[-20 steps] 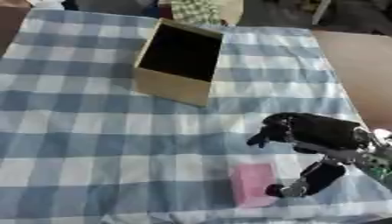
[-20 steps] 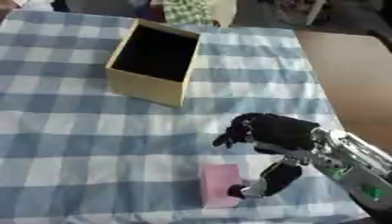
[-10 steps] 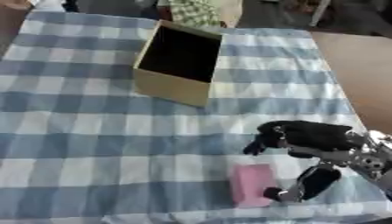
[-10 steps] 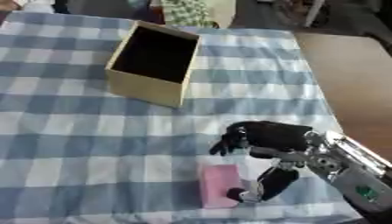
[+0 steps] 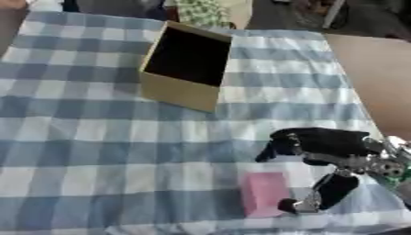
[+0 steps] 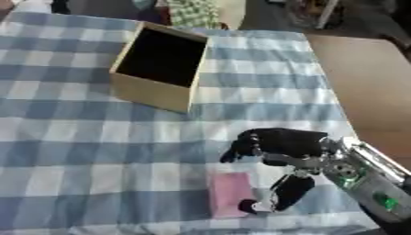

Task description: Pick up objects on the table and place them in the box.

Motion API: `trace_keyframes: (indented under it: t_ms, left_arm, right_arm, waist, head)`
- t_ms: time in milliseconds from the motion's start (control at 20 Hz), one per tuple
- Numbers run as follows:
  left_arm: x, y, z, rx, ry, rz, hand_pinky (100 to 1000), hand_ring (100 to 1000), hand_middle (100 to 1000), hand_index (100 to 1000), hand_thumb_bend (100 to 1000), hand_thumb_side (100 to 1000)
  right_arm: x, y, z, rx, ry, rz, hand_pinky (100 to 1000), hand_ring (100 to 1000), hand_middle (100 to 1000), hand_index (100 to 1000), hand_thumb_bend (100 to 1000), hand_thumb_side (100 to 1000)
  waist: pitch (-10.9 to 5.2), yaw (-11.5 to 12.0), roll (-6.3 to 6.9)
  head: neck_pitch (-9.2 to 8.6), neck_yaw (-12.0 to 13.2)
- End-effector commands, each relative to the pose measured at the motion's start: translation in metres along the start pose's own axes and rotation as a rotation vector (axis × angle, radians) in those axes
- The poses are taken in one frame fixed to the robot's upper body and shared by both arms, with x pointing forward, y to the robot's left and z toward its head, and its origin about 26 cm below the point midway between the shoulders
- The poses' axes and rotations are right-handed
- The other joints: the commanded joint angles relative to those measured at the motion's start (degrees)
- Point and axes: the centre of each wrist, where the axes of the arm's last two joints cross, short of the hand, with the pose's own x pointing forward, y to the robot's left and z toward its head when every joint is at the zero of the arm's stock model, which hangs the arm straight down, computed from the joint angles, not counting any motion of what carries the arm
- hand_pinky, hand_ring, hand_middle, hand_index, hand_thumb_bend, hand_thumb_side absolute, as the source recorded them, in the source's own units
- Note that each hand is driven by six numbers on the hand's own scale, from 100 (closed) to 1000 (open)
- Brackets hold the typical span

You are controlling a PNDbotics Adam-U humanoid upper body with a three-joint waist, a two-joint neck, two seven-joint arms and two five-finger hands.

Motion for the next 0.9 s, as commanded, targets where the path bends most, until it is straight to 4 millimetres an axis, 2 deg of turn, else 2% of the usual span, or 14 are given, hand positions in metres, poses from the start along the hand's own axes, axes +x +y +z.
trace_keyframes:
  t_ms: [50, 600, 900]
  left_arm:
    - [0.004, 0.007, -0.006, -0.004, -0.036, -0.022, 511, 577, 613, 767, 293, 922]
    - [0.003, 0.007, -0.005, -0.013, -0.034, -0.029, 509, 577, 612, 767, 291, 923]
    - [0.003, 0.008, -0.005, -0.012, -0.035, -0.033, 509, 577, 613, 764, 290, 923]
  right_arm:
    - [0.000, -0.008, 0.004, -0.006, 0.000, 0.027, 964, 745, 736, 889, 407, 565]
    - [0.003, -0.002, 0.001, 0.003, -0.016, -0.017, 966, 744, 731, 887, 386, 549]
    - [0.006, 0.006, -0.004, 0.021, -0.008, -0.023, 967, 747, 737, 892, 375, 551]
  waist:
    - [-0.76, -0.20, 0.17]
    - [-0.94, -0.69, -0.86]
    - [-0.76, -0.45, -0.91]
  head:
    - [0.37, -0.15]
    - [0.37, -0.24]
    - [0.37, -0.22]
